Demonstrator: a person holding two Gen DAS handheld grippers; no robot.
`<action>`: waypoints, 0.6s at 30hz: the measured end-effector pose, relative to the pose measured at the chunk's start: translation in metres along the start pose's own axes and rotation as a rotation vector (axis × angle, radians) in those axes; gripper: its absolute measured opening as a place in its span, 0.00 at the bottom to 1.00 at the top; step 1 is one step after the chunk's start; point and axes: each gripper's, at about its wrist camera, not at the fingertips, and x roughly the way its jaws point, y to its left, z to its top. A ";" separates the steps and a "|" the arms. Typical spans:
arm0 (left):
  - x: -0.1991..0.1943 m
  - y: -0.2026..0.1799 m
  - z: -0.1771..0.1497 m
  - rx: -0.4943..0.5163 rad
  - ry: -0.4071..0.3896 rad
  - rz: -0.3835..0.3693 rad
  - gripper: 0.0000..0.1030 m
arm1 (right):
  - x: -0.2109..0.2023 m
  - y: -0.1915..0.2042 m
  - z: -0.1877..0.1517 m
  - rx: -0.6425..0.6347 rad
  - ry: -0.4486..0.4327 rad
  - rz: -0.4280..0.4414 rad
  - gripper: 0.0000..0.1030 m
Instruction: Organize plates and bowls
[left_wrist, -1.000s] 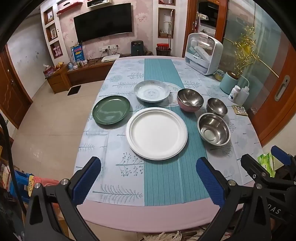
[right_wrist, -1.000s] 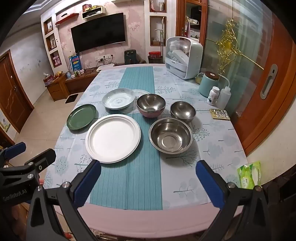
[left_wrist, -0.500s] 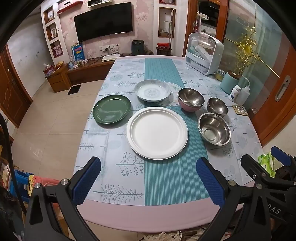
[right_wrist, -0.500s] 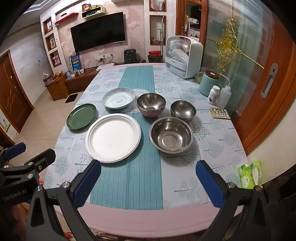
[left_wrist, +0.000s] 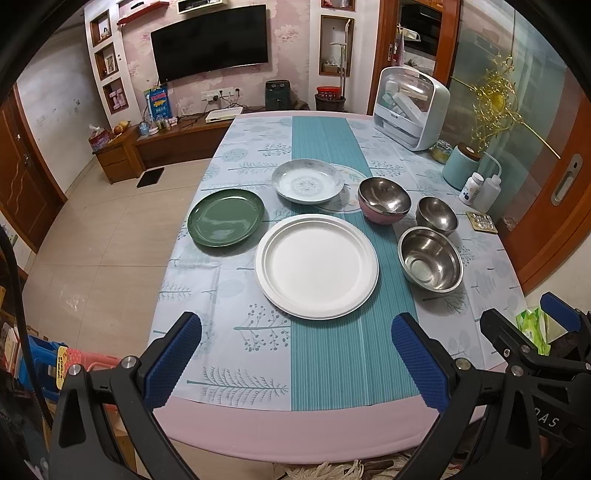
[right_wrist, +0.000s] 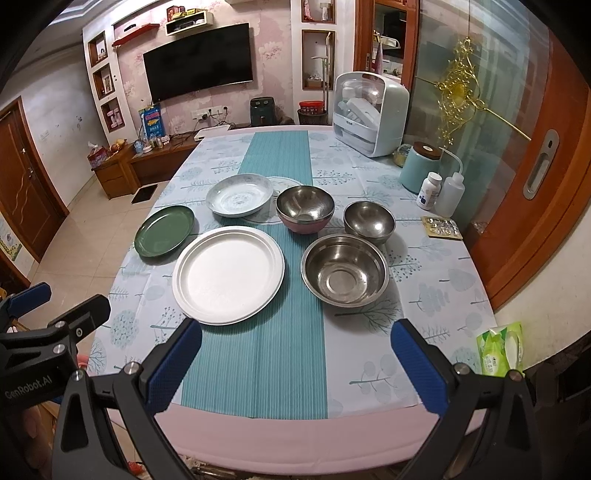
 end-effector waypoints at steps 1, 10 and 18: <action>0.000 0.000 0.000 0.000 0.000 0.000 0.99 | 0.000 0.000 0.001 0.001 0.000 0.000 1.00; 0.000 0.000 0.000 0.000 0.003 -0.002 0.99 | 0.002 0.004 0.000 0.001 0.003 0.000 1.00; 0.005 0.015 0.003 0.002 0.002 -0.004 0.99 | 0.004 0.007 0.000 0.000 0.006 -0.001 1.00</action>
